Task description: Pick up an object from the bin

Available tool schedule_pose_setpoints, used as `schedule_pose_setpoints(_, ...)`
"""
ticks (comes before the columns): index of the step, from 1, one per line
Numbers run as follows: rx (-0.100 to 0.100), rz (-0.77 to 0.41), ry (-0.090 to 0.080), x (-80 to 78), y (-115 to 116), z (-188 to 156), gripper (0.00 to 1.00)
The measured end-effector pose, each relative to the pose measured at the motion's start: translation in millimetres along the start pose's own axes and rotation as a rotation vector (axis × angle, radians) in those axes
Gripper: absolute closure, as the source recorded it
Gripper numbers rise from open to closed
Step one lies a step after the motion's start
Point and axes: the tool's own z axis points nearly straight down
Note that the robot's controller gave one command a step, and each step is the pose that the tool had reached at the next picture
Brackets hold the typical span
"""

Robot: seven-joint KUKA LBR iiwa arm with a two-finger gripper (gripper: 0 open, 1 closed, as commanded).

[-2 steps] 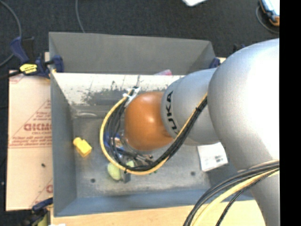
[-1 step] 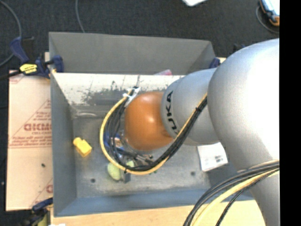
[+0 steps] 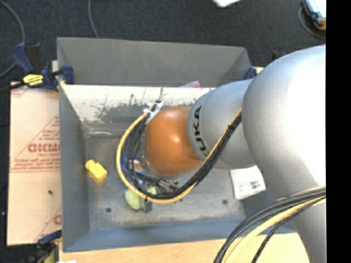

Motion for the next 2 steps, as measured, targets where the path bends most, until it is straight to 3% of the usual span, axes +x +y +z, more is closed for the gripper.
schedule_pose_setpoints(2, 0.0, 0.0, 0.0, 0.0, 0.0, 0.0, 1.0)
